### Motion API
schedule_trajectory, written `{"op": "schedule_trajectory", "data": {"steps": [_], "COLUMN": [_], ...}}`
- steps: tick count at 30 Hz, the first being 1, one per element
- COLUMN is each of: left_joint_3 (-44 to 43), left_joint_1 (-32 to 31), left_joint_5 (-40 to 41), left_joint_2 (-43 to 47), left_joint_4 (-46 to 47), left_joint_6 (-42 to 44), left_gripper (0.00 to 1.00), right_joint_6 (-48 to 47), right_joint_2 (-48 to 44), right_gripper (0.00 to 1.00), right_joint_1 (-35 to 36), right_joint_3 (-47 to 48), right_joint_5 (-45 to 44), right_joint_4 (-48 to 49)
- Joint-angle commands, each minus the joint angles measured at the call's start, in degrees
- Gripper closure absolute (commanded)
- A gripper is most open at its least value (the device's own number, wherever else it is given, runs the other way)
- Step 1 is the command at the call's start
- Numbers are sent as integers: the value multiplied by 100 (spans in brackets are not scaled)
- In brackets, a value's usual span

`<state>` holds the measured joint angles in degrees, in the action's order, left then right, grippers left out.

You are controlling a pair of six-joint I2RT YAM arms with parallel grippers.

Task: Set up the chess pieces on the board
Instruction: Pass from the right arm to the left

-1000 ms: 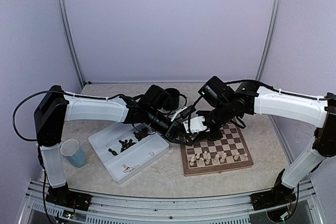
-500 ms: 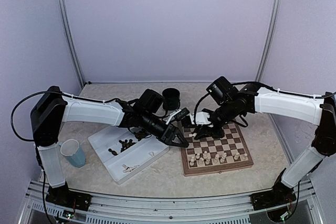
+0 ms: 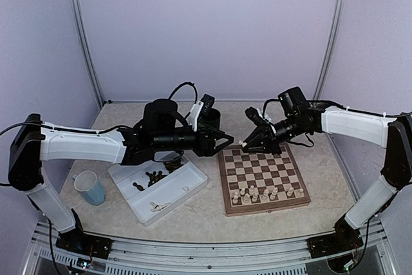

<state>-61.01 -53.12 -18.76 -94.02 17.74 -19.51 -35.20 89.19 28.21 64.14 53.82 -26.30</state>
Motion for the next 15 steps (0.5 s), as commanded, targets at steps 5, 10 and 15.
{"op": "schedule_trajectory", "data": {"steps": [5,10,15], "left_joint_3": [-348,-380,-512], "left_joint_1": [-198,-219,-207], "left_joint_5": [170,16,-146], "left_joint_2": [-497,-637,-776], "left_joint_4": [1233,1257,1149], "left_joint_6": [-224,-340,-408], "left_gripper": [43,51,65], "right_joint_6": [710,724,742], "right_joint_2": [113,75,72], "right_gripper": [87,86,86], "right_joint_1": [-95,-96,-96], "right_joint_3": [17,-1,0], "right_joint_5": [928,918,928], "right_joint_4": [430,440,442]}}
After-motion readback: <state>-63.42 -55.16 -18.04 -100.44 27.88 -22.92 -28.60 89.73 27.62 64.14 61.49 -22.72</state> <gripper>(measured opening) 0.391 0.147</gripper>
